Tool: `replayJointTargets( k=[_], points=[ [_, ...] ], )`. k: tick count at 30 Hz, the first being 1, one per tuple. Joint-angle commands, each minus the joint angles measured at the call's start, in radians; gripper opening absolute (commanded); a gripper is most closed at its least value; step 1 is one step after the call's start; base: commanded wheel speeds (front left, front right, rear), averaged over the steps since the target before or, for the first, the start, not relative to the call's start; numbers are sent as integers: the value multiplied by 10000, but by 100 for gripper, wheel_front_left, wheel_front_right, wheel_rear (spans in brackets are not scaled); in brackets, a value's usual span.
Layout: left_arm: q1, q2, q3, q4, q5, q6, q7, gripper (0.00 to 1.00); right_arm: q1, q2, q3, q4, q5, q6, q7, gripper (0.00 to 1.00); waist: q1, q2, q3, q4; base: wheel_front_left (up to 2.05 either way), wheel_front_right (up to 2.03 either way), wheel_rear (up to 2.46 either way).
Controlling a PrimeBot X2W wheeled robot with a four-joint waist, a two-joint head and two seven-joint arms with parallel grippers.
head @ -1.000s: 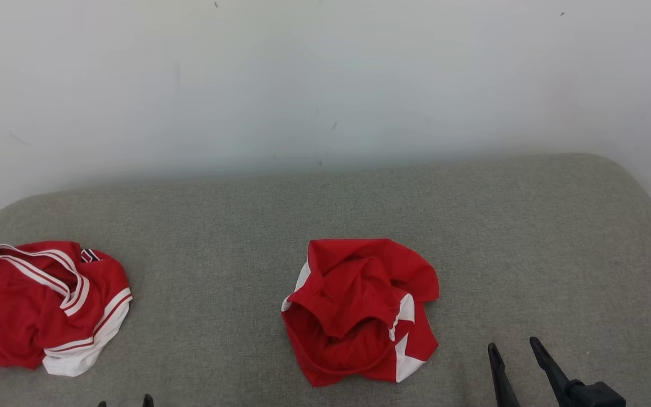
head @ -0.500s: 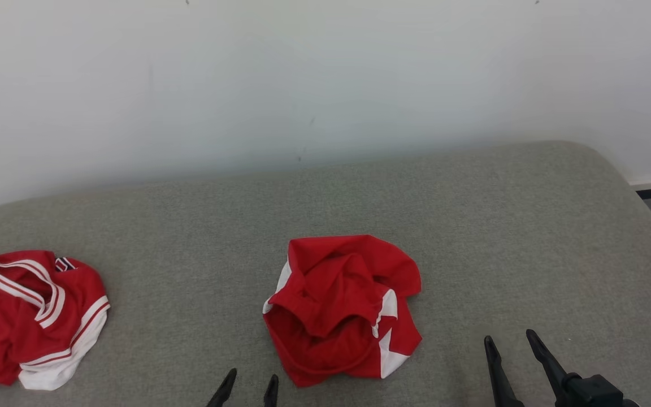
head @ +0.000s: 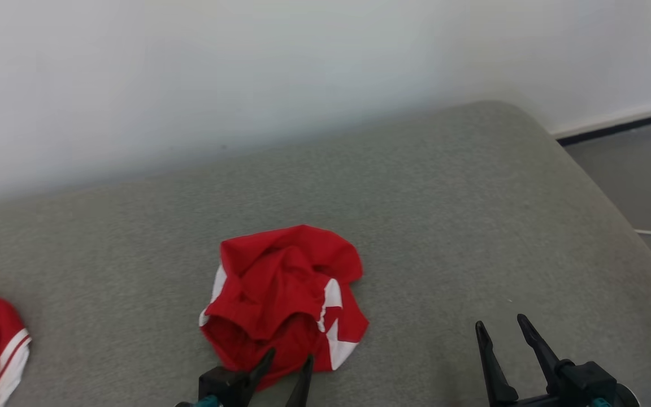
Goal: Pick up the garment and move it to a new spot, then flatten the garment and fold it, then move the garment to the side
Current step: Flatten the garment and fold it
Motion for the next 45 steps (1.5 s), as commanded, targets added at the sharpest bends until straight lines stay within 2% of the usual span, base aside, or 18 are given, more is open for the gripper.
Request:
replayJointTargets(
  k=[1, 9, 15, 16, 17, 18, 24, 30, 35, 40, 45],
  points=[
    [-159, -12, 44, 162, -147, 32, -77, 100, -81, 19, 1, 18, 97, -18, -66, 100, -1, -1, 444, -766, 0, 0, 0],
    [-839, -36, 254, 813, -35, 373, -428, 100, -226, 109, 9, 103, 174, -18, -190, 100, -1, -1, 779, -1564, 0, 0, 0],
    [-1240, -52, 309, 1187, -10, 661, -359, 100, -277, 166, 1, 186, 188, -18, -264, 100, -1, -1, 897, -1745, 0, 0, 0],
    [-1316, -58, 303, 1253, -9, 680, -369, 74, -278, 181, 0, 207, 194, -18, -269, 100, -1, -1, 910, -1758, 0, 0, 0],
    [-1379, -64, 309, 1301, -17, 685, -379, 41, -283, 192, 5, 226, 207, -18, -278, 100, -1, -1, 919, -1769, 0, 0, 0],
    [-1440, -68, 314, 1320, -13, 715, -422, 0, -291, 202, 6, 242, 214, -18, -284, 100, -1, -1, 926, -1773, 0, 0, 0],
    [-1648, -118, 390, 1189, -303, 663, -603, 0, -347, 241, 16, 321, 161, -18, -358, 100, -1, -1, 884, -1654, 0, 0, 0],
    [-2119, -183, 260, 126, -812, 457, -531, 0, -319, 196, 56, 382, 151, -18, -362, 100, -1, -1, 703, -1453, 0, 0, 0],
    [-3121, -216, 36, -882, -1257, 355, -79, 0, -274, 143, 150, 419, 192, -18, -345, 100, -1, -1, 522, -1352, 0, 0, 0],
    [-4386, -223, -239, -1363, -1456, 401, -73, 0, -383, 144, 367, 465, 264, -18, -331, 100, -1, -1, 431, -1486, 0, 0, 0],
    [-5339, -223, -306, -1812, -2674, 438, -586, 0, -429, 111, 433, 522, 335, -18, -346, 100, -1, -1, 450, -1633, 0, 0, 0]
  ],
)
